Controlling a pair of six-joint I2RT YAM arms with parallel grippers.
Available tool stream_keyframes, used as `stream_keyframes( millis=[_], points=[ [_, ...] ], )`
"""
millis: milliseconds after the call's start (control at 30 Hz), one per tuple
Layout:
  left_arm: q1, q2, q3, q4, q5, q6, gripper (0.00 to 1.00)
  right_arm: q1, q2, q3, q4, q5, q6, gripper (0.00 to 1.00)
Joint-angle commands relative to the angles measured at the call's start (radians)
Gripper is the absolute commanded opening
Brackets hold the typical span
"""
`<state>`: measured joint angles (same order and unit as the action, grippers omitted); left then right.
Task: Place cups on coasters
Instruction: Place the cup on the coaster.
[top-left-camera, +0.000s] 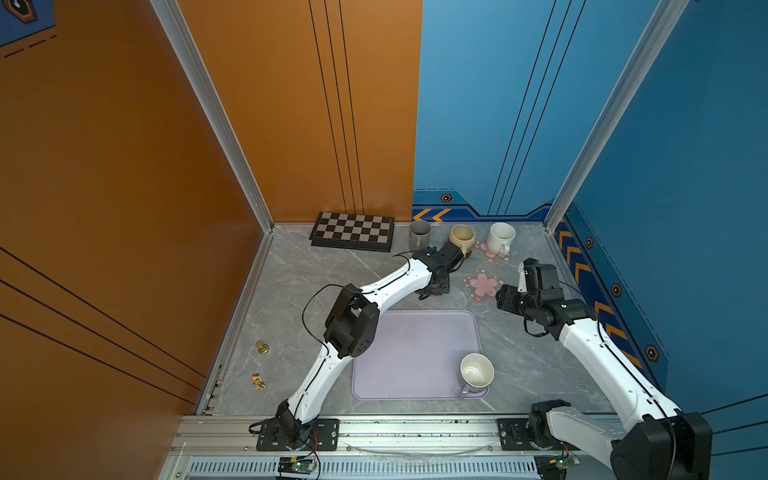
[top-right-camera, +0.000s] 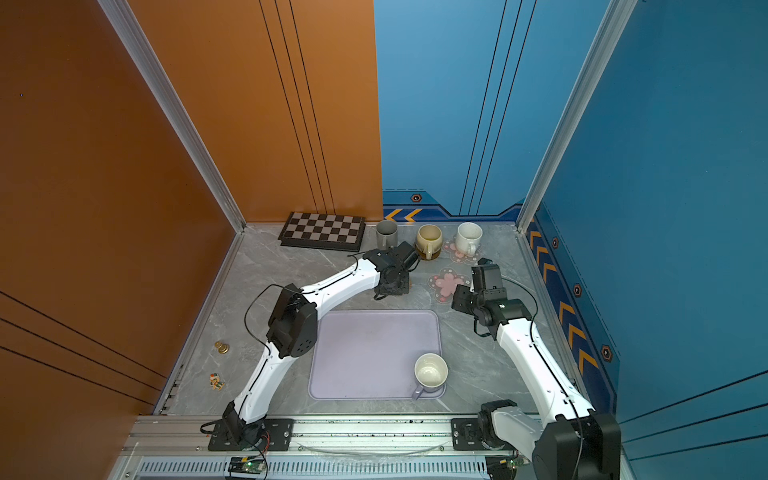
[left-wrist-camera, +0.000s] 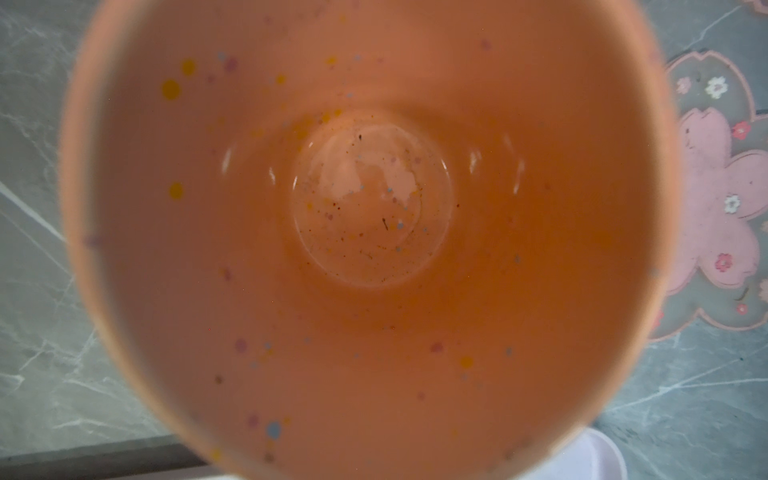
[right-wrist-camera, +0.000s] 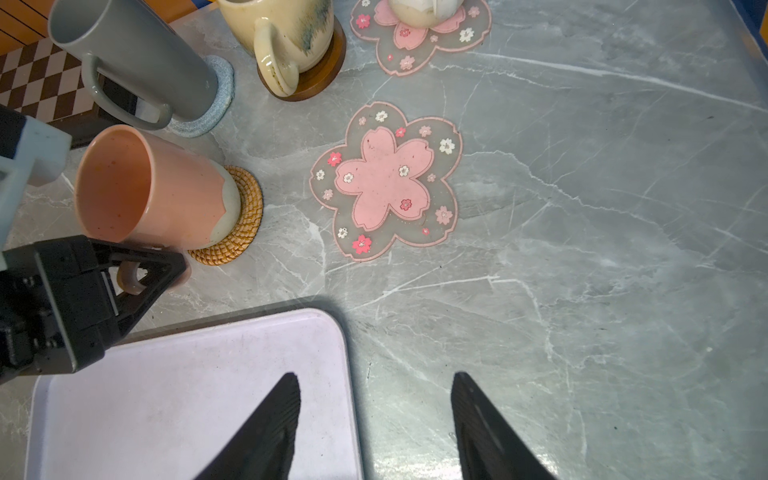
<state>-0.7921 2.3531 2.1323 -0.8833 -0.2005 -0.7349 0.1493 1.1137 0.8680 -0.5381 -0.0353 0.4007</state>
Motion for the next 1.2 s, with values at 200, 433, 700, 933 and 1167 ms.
stream_keyframes(
  millis=[200,433,700,933,1167],
  points=[
    [0.003,-0.026,0.000,0.011,-0.017,-0.026,0.00,-0.007,0.002,-0.015,0.012,-0.019,0.007,0.61],
    [0.009,-0.036,-0.031,-0.010,-0.019,-0.053,0.00,-0.009,0.001,-0.015,0.012,-0.015,0.011,0.61],
    [0.008,-0.032,-0.048,-0.009,0.020,-0.053,0.00,-0.008,-0.009,-0.018,0.011,-0.015,0.016,0.61],
    [0.013,-0.062,-0.109,-0.011,0.024,-0.034,0.00,-0.009,-0.023,-0.029,0.010,-0.015,0.018,0.61],
    [0.022,-0.076,-0.135,-0.008,0.047,-0.031,0.00,-0.009,-0.036,-0.030,0.004,-0.016,0.021,0.61]
  ],
)
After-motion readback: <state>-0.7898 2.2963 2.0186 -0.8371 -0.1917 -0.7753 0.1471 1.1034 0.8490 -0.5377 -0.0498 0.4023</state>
